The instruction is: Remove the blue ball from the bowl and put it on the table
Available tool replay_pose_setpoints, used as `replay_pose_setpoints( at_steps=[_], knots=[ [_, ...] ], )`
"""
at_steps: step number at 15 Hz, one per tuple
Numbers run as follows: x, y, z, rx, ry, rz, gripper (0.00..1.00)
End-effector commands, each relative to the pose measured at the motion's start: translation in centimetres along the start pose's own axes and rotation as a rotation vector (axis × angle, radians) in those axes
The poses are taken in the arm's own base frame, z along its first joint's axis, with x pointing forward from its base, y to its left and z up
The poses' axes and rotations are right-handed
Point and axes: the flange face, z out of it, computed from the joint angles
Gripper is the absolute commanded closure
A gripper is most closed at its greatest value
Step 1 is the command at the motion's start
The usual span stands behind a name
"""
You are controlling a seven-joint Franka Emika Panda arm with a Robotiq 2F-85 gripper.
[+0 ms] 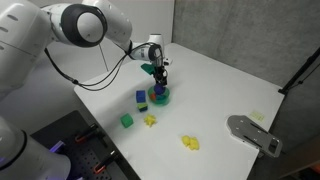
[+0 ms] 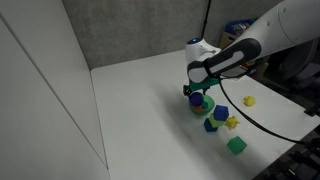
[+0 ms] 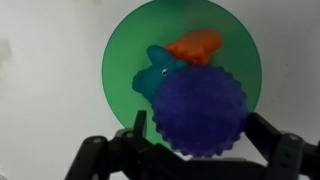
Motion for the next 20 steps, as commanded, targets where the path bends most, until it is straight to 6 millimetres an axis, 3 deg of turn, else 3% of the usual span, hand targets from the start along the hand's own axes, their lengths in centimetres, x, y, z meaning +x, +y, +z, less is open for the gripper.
replay_pose_setpoints(
  at_steps=[1, 2, 3, 5, 8, 13, 17, 20],
  knots=[
    [0.0, 0.0, 1.0, 0.015, -0.006, 0.023, 0.0],
    [-0.1, -0.1, 1.3, 0.013, -0.016, 0.02, 0.0],
    [-0.2, -0.1, 1.6, 0.014, -0.028, 0.018, 0.25],
    [-0.2, 0.0, 1.1, 0.017, -0.03, 0.024, 0.33],
    [0.1, 0.7, -0.7, 0.023, -0.033, 0.031, 0.4],
    [0.7, 2.5, -5.9, 0.034, -0.015, 0.034, 0.48],
    [-0.1, 4.6, -9.4, 0.026, -0.062, 0.021, 0.53],
    [-1.2, 7.1, -11.0, 0.019, -0.121, 0.009, 0.53]
  ],
)
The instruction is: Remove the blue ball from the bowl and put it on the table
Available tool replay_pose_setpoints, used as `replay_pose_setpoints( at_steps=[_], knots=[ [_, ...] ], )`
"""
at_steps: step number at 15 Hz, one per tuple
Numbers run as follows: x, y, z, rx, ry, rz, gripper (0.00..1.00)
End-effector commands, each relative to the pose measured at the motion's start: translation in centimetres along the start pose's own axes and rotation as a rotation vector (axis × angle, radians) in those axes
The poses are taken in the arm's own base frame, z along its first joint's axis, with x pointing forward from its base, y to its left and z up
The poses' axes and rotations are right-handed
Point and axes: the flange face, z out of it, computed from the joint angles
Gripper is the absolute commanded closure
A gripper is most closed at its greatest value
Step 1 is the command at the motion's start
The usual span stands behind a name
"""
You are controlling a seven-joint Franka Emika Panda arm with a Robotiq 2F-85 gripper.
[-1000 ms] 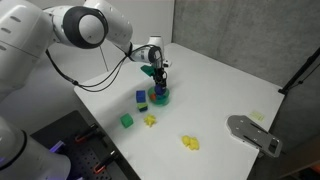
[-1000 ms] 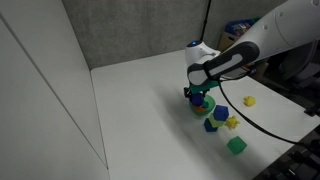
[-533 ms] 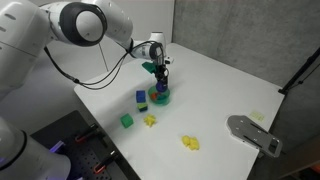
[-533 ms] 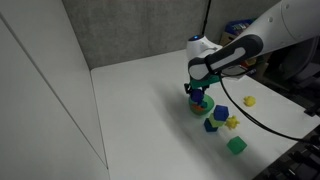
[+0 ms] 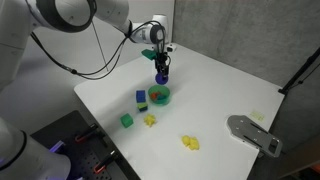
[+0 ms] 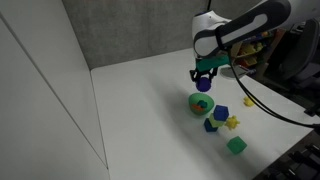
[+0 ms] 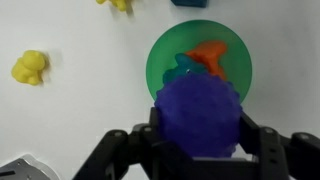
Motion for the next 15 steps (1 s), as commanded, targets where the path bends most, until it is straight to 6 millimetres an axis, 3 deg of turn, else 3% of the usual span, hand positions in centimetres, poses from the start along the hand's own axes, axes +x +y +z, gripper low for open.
replay_pose_setpoints(
  at_steps=[1, 5, 13, 14, 15],
  knots=[
    [-1.9, 3.6, -1.9, 0.003, -0.074, -0.023, 0.53],
    [-2.3, 8.7, -0.9, -0.021, -0.117, 0.037, 0.53],
    [-1.2, 19.9, 7.2, -0.055, -0.263, 0.22, 0.53],
    [-1.2, 20.8, 7.7, -0.06, -0.272, 0.235, 0.1],
    [-1.2, 21.4, 8.0, -0.065, -0.278, 0.244, 0.05]
  ],
)
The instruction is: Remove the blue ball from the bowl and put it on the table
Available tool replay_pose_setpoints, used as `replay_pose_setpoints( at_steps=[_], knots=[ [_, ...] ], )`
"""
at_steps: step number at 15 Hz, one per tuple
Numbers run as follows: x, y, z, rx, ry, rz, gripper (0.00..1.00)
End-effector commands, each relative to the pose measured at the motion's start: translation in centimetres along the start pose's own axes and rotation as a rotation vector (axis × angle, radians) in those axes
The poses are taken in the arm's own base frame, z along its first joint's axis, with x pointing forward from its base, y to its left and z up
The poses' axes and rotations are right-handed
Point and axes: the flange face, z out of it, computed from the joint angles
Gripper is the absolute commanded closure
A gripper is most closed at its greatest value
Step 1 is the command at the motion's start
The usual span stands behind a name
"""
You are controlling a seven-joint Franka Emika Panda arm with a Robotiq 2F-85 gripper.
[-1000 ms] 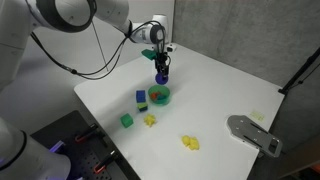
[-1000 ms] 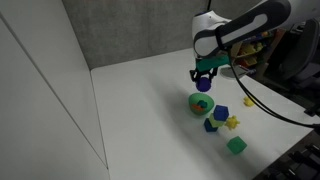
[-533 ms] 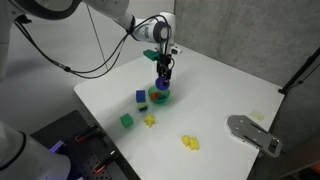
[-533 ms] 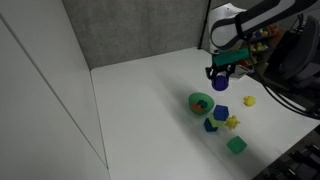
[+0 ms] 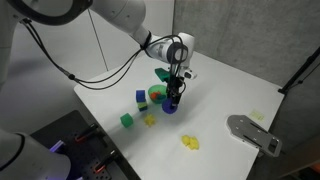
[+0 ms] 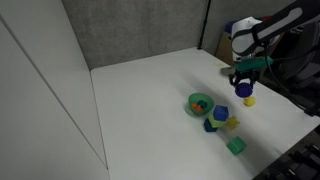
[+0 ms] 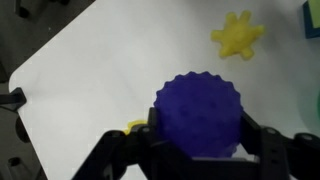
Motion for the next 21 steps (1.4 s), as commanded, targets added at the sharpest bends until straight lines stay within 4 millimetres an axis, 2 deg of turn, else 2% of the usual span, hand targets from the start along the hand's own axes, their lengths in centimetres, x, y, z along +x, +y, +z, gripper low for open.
replay_pose_setpoints(
  at_steps=[1, 5, 9, 15, 21],
  knots=[
    [0.5, 2.0, 0.9, -0.002, -0.021, 0.028, 0.01],
    [0.4, 1.7, 1.0, -0.012, -0.031, 0.027, 0.0],
    [-0.5, 0.2, 0.1, -0.027, -0.062, -0.03, 0.0],
    [-2.7, -2.7, -4.7, -0.05, -0.067, -0.139, 0.0],
    [-6.7, -4.9, -10.9, -0.012, 0.049, -0.328, 0.0]
  ],
)
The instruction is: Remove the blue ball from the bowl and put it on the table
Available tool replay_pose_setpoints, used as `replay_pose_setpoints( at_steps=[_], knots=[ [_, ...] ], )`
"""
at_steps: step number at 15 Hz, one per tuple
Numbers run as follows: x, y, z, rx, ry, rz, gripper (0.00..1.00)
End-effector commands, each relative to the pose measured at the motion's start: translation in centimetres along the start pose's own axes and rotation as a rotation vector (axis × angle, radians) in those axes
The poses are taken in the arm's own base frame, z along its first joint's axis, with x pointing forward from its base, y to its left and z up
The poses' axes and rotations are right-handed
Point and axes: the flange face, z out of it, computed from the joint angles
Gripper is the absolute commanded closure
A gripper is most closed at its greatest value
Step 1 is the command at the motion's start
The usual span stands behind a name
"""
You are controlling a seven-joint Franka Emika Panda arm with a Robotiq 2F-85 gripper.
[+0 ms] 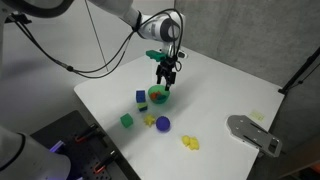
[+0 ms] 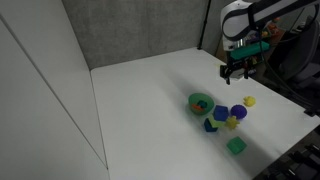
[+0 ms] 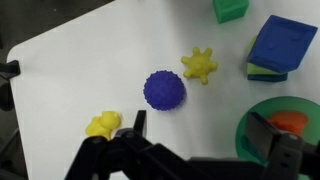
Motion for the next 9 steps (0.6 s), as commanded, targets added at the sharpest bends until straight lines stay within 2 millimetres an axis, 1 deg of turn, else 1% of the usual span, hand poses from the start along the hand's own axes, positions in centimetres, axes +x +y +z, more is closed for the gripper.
replay_pose_setpoints(
  at_steps=[1, 3, 5, 7, 9],
  knots=[
    [-3.0, -0.7, -4.1, 0.008, 0.091, -0.116, 0.0],
    [-4.6, -1.3, -6.0, 0.025, 0.146, -0.161, 0.0],
    [-6.6, -1.6, -7.4, 0.052, 0.204, -0.203, 0.0],
    [-8.5, -1.5, -8.4, 0.08, 0.259, -0.236, 0.0],
    [-10.4, -1.5, -8.8, 0.106, 0.3, -0.263, 0.0]
  ],
)
